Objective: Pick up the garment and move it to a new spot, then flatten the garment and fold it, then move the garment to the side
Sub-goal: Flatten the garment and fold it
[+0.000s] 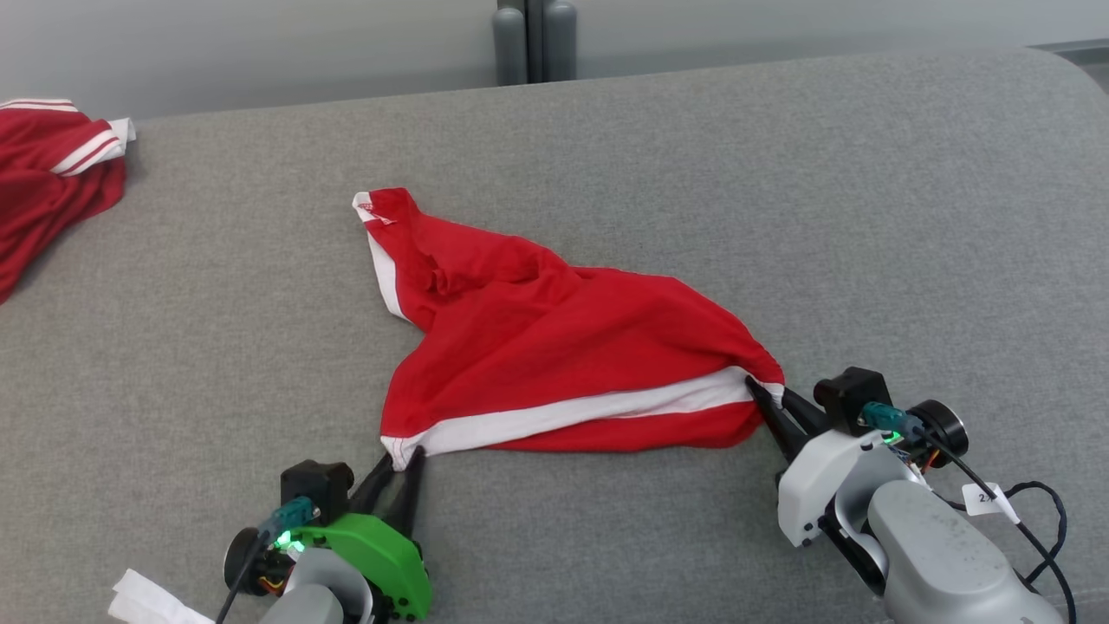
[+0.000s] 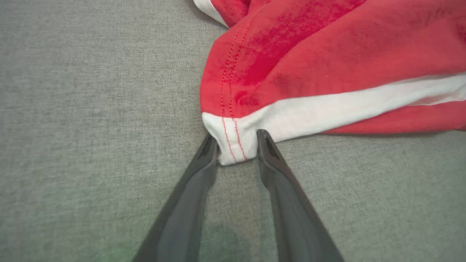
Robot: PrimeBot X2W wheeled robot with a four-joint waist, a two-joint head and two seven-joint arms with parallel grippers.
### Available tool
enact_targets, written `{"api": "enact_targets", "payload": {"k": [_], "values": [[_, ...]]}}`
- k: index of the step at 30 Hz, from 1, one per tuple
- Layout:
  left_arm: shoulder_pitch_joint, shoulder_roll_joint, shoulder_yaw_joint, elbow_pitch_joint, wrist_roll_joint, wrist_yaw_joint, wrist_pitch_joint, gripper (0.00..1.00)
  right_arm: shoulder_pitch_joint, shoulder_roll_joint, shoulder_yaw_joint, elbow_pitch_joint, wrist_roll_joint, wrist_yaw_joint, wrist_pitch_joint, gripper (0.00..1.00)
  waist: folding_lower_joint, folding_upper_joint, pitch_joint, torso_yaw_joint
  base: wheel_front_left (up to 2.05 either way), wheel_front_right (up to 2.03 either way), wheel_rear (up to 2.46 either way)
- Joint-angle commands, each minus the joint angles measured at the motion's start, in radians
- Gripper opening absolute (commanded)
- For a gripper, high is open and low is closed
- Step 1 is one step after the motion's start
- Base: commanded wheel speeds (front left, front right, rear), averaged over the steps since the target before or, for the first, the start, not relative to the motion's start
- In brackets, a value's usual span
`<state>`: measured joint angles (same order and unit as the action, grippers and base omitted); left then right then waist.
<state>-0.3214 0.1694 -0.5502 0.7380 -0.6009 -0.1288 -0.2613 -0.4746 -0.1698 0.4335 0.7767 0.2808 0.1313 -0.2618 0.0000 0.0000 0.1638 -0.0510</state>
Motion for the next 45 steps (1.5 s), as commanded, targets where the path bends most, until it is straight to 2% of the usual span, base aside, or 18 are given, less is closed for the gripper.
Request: {"api": "enact_targets", "payload": {"k": [1,8,11,16,24,31,36,40,45], "values": [[-0.015,0.009,-0.014,0.013,-0.002,-0.003,0.0,0.0,-0.009,-0.002,-0.003,-0.002,-0.003,-0.001,-0.005,0.0,0.0,0.0,0.0,-0.003,0.0,0.0,0.0],[-0.02,0.027,0.01,-0.035,-0.037,-0.003,-0.004,0.0,-0.006,-0.008,-0.022,-0.018,-0.008,-0.001,-0.005,0.0,0.0,0.0,-0.009,-0.008,0.0,0.0,0.0],[0.015,0.031,0.041,-0.108,-0.064,-0.003,-0.004,0.0,0.001,-0.013,-0.035,-0.042,-0.008,-0.001,-0.005,0.0,0.0,0.0,-0.025,-0.008,0.0,0.0,0.0],[0.031,0.08,0.062,-0.232,-0.031,-0.003,-0.004,0.0,0.012,-0.028,-0.072,-0.129,0.018,-0.001,-0.005,0.0,0.0,0.0,-0.071,-0.003,0.0,0.0,0.0],[0.023,0.181,0.093,-0.472,0.016,0.0,0.008,0.0,0.034,-0.097,-0.113,-0.368,-0.022,-0.001,0.014,0.0,0.0,0.0,-0.18,-0.007,0.0,0.0,0.0],[-0.061,0.299,0.154,-0.75,0.033,0.039,0.101,0.0,0.032,-0.156,-0.128,-0.689,0.01,-0.001,0.147,0.0,0.0,0.0,-0.225,-0.018,0.0,0.0,0.0],[-0.128,0.356,0.182,-0.907,0.038,0.051,0.186,0.0,0.017,-0.194,-0.165,-0.919,0.003,-0.001,0.244,0.0,0.0,0.0,-0.23,-0.029,0.0,0.0,0.0],[-0.185,0.384,0.196,-0.976,0.032,0.057,0.246,0.0,0.005,-0.194,-0.199,-1.04,0.012,-0.001,0.31,0.0,0.0,0.0,-0.217,-0.037,0.0,0.0,0.0],[-0.246,0.404,0.185,-0.973,0.026,0.046,0.31,0.0,-0.019,-0.2,-0.2,-1.088,0.01,-0.001,0.361,0.0,0.0,0.0,-0.176,-0.041,0.0,0.0,0.0]]}}
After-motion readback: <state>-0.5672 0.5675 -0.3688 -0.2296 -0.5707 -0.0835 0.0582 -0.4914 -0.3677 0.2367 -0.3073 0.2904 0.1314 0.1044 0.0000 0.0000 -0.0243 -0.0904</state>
